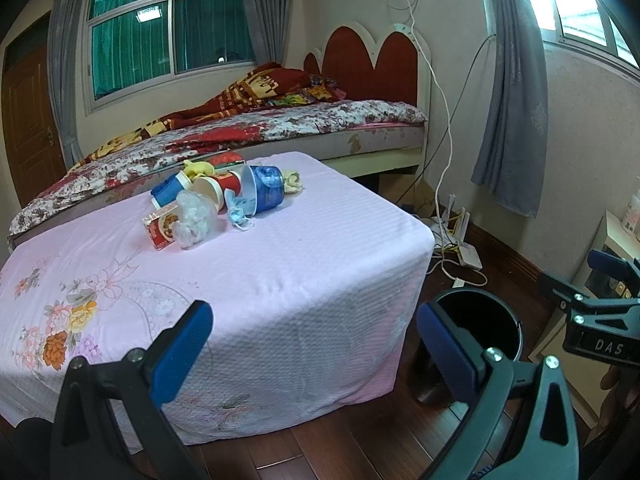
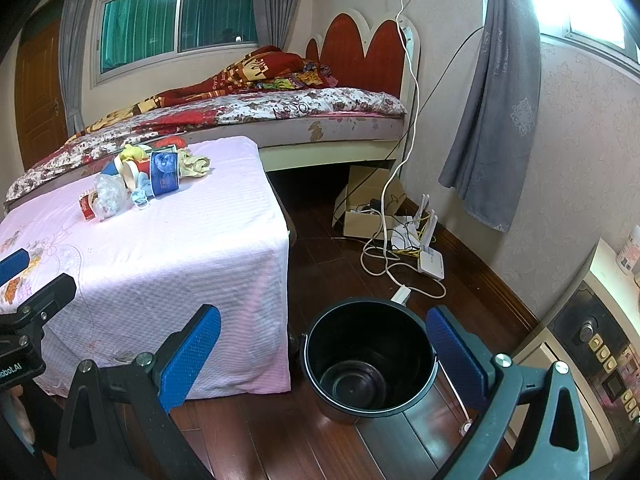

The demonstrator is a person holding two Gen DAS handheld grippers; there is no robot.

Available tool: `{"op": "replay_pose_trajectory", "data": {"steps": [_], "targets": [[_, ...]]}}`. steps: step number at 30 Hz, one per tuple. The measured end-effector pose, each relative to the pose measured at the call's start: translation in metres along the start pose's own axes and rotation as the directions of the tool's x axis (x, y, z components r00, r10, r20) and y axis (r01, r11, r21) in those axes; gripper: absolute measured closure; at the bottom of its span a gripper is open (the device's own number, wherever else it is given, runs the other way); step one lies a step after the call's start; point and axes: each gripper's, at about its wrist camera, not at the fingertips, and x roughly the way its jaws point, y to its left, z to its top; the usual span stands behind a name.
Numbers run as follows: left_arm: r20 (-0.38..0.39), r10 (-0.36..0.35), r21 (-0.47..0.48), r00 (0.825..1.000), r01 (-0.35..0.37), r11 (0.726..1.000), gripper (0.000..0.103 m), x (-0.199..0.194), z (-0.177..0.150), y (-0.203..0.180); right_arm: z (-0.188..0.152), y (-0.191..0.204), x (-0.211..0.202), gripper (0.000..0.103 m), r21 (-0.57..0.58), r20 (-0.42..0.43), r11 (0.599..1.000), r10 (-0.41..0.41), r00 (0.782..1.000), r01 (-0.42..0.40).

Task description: Collect trash

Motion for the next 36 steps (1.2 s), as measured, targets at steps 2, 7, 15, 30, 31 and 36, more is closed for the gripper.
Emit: {"op": "replay_pose_trajectory", "data": {"steps": [2,7,15,30,31,36], "targets": [[0.001,-0.001,0.000,1.000,0.001,1.000,0.001,-0.0006,0.0004,-0.0004,0.0002,0.0002,0.0000,0.000,-0.001,0.000,1.000,0.000,1.000,0.000],[0.003,0.000,0.002,1.000,0.000,1.000,0.001,-0.0031,0.0034,0.0001,0.0002,0.0001,0.0003,0.000,-0.001,0.001,1.000,-0.001,1.000,0.001],[0.004,0.002,0.004,1.000,-0.002,1.000,0.001,-0.0040,0.0044,-0.0003,0.0002,0.0002,0.0003,0.000,-0.001,0.000,1.000,-0.001,1.000,0.001],[0.001,0.002,0.003,1.000,-0.002,1.000,0.001,-0.0049,0.0055,-0.0006,-0.0003,0.0008,0.0006,0.000,-0.003,0.000,1.000,-0.001,1.000,0.001],[0.001,0.004,0.002,1.000,-0.004,1.000,0.001,-0.0057,0.0057,-0.0008,-0.0003,0.0008,0.0006,0.000,-0.003,0.000,1.000,-0.002,1.000,0.002],[0.008,0.014,0.000,1.000,-0.014,1.000,0.001,-0.0047,0.0096,0.0055,0.0032,0.0030,0.0022,0.000,-0.009,-0.001,1.000,0.027,1.000,-0.027]]}}
